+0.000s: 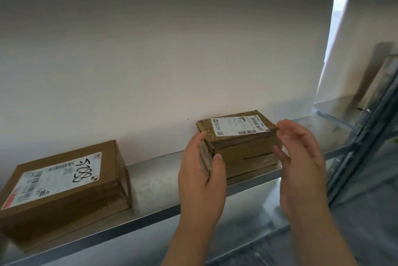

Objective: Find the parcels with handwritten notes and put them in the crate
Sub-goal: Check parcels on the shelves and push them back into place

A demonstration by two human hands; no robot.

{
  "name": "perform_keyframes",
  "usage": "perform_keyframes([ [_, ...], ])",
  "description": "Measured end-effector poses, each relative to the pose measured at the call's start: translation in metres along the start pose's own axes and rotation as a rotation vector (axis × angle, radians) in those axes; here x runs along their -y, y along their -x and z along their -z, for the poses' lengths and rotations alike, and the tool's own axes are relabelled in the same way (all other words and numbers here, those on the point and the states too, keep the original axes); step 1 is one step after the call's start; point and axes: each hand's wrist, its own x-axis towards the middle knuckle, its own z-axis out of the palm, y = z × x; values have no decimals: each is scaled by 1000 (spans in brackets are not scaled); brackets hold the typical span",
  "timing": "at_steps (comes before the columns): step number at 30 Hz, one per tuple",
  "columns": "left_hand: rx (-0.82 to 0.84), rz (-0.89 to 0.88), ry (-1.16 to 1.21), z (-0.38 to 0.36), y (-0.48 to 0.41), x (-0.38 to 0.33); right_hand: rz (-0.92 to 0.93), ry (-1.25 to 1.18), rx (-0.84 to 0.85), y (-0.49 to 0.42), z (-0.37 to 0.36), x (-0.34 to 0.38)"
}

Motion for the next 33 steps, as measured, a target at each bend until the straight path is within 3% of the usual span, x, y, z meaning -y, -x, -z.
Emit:
perform_keyframes([
  [4, -34, 130, 118, -11, -9, 3, -29, 7, -49, -10, 13, -3],
  [10, -6, 285, 298, -24, -21, 5, -178, 57, 28, -18, 17, -16],
  [24, -130, 129, 390, -15, -16, 11, -187, 40, -44, -11, 8, -19],
  [33, -187, 12, 657, 8, -9, 4, 123, 37, 42, 9, 0, -17],
])
